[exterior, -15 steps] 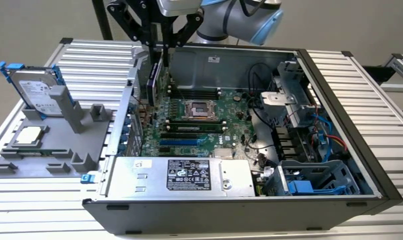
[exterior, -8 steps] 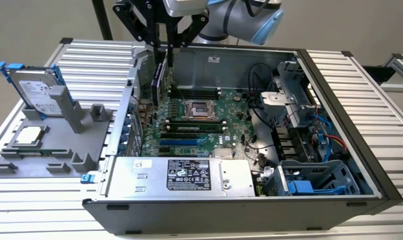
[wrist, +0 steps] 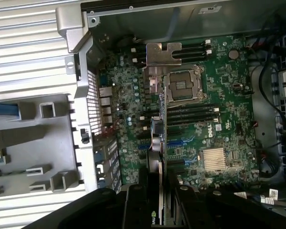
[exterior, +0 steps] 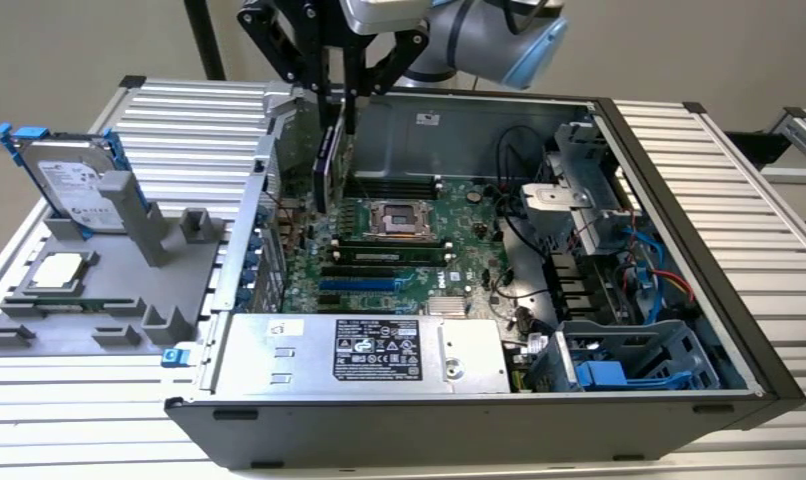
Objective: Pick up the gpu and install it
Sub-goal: 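Pick up the gpu and move the gpu toward the slot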
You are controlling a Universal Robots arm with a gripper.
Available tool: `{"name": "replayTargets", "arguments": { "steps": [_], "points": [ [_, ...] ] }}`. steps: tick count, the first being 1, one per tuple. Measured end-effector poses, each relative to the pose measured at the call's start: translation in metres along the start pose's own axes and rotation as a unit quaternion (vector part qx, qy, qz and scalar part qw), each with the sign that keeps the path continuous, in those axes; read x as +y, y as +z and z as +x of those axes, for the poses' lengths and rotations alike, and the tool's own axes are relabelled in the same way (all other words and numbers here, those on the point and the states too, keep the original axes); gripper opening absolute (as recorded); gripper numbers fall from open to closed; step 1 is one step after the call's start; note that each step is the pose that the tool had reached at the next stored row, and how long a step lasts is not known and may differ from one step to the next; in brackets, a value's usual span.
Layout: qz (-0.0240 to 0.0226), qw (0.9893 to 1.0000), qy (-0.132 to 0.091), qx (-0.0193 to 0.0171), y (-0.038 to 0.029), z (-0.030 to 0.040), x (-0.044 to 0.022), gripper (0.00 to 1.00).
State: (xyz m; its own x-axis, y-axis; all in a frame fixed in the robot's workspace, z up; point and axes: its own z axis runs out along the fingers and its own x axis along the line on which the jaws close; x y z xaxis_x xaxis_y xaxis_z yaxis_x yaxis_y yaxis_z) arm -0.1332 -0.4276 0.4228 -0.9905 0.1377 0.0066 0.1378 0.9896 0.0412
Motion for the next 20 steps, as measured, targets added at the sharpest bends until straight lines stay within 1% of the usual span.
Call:
{"name": "replayTargets", "arguments": {
  "steps": [20],
  "points": [
    [-0.0001, 1.0, 0.01, -0.0004, 0.0, -0.02, 0.0028, 0.0]
  ]
}}
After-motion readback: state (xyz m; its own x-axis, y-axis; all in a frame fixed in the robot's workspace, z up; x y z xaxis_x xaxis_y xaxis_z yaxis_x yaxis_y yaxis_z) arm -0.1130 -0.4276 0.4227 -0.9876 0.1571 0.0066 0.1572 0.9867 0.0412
